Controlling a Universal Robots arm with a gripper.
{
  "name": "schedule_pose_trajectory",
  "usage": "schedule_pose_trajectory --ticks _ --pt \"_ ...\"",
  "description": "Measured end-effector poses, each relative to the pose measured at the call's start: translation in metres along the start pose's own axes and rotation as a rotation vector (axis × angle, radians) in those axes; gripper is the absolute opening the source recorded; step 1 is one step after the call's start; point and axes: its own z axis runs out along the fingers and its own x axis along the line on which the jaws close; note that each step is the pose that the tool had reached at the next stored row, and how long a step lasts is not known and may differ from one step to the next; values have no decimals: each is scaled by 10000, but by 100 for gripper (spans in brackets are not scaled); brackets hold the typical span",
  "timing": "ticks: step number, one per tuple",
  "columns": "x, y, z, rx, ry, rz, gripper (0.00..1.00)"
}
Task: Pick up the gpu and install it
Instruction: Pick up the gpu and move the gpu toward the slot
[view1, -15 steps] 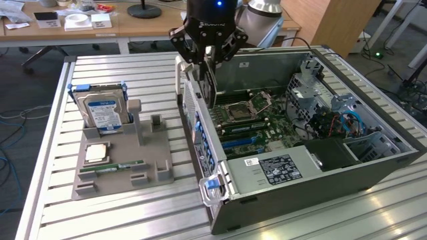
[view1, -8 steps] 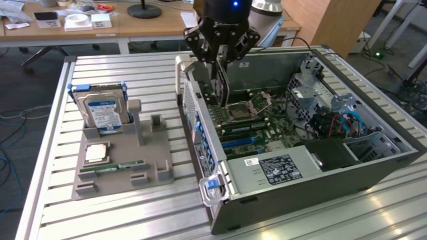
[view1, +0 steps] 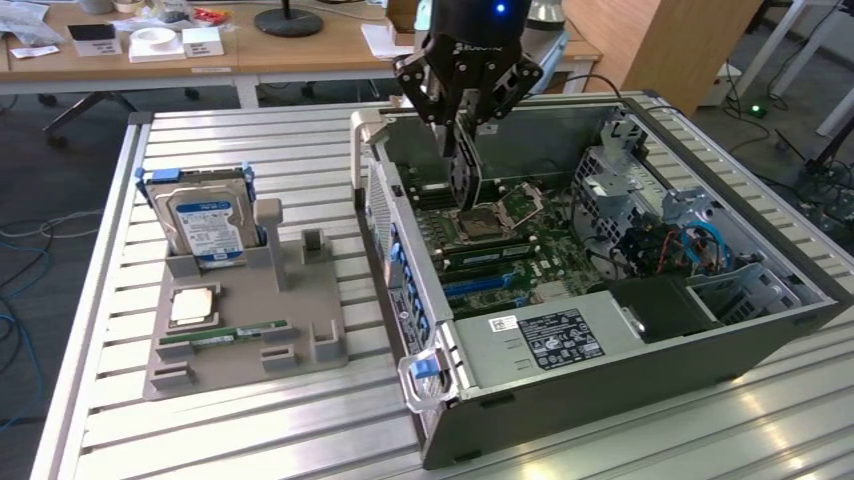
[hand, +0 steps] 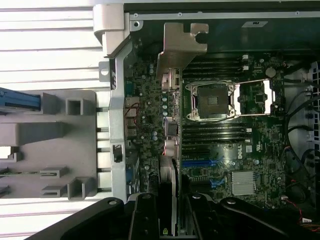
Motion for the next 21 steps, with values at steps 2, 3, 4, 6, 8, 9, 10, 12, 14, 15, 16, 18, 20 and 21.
schedule_pose_trajectory --ticks 2,3,4,6,8,9,10,12,14,15,16,18,20,21 --pt "-18 2 0 0 0 1 27" --pt "-32 2 0 1 0 1 27" --pt "-48 3 1 1 0 1 27" --pt "-81 5 2 0 0 3 27" --pt "-115 7 3 1 0 2 27" --pt "-133 8 3 1 0 2 27" --pt "-153 9 4 0 0 2 27" --pt "-189 12 5 1 0 1 27" --pt "-220 13 6 0 0 2 27" --pt "-229 14 5 1 0 1 27" --pt "-231 13 6 1 0 2 27" --pt "-231 14 6 0 0 3 27" --pt "-232 14 6 1 1 3 27" --pt "-233 14 6 0 0 1 27"
